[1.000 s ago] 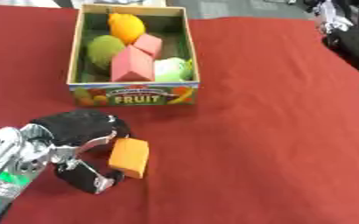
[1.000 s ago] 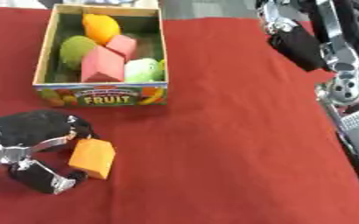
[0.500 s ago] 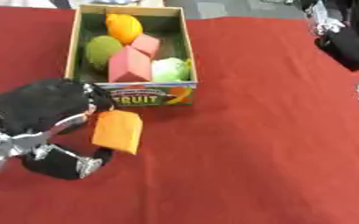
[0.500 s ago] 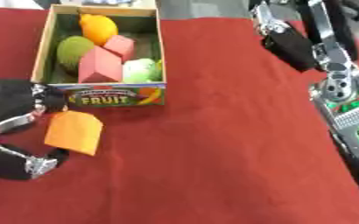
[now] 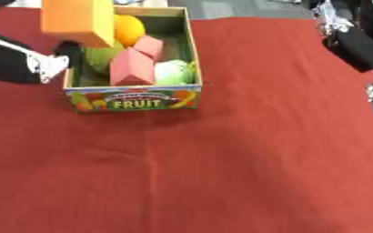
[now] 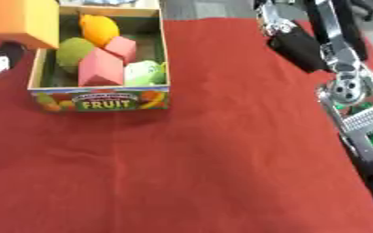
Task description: Pick up objects on the table and place them in the box.
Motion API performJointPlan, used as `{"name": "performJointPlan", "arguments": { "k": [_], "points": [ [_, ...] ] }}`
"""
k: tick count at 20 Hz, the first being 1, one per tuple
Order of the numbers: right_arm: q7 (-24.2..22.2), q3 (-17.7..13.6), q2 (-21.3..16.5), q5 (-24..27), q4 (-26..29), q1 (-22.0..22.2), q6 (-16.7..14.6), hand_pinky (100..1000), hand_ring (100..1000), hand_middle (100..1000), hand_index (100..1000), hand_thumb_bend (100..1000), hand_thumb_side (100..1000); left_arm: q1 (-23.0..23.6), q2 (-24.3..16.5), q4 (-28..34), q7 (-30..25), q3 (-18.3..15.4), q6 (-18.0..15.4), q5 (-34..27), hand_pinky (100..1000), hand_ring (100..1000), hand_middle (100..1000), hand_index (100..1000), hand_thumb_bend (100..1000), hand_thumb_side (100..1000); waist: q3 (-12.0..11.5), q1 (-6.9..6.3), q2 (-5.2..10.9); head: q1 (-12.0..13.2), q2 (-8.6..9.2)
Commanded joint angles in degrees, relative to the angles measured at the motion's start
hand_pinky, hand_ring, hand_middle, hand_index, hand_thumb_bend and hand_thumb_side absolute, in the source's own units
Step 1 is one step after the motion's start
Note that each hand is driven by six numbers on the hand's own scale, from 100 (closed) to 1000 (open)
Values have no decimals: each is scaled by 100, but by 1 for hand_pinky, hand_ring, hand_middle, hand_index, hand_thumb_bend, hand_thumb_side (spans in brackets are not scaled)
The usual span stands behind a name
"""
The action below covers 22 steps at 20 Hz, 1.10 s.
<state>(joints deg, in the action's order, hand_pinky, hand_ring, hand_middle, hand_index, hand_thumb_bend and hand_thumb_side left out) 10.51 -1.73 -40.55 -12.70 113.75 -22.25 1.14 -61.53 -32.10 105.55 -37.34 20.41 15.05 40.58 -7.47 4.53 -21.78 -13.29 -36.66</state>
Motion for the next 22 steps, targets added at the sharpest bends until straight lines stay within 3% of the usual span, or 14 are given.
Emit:
{"name": "performJointPlan", "arguments": {
  "k": [1, 5, 11, 14, 18, 22],
  "points": [
    [-15, -50, -169, 45, 84, -88, -3, 842, 825, 718, 857, 100, 714, -241, 206, -381, 113, -131, 126, 194, 764, 715, 634, 751, 100, 216, 22, -47, 96, 28, 56],
    [-40, -28, -134, 63, 84, -127, -8, 842, 825, 717, 857, 100, 715, -373, 514, -968, 220, -93, 126, 546, 790, 753, 680, 789, 125, 222, 64, -43, 79, 58, 79],
    [-49, -25, -104, 78, 84, -132, -1, 842, 826, 717, 857, 100, 716, -462, 768, -1888, 411, 13, -404, 1111, 827, 808, 747, 850, 263, 264, 95, -48, 61, 65, 84],
    [-46, -32, -98, 77, 84, -124, -2, 842, 826, 717, 858, 100, 715, -451, 794, -2343, 505, -49, -583, 1392, 974, 896, 835, 936, 502, 571, 91, -52, 63, 54, 83],
    [-36, -43, -97, 77, 84, -110, -5, 842, 826, 717, 858, 100, 715, -475, 792, -2956, 659, -54, -636, 1769, 1000, 961, 887, 982, 696, 801, 78, -50, 67, 51, 78],
    [-29, -50, -97, 79, 84, -101, -8, 842, 826, 717, 858, 100, 714, -512, 842, -3364, 987, -113, -848, 2126, 1000, 961, 884, 976, 653, 764, 62, -37, 74, 39, 54]
  ]
}}
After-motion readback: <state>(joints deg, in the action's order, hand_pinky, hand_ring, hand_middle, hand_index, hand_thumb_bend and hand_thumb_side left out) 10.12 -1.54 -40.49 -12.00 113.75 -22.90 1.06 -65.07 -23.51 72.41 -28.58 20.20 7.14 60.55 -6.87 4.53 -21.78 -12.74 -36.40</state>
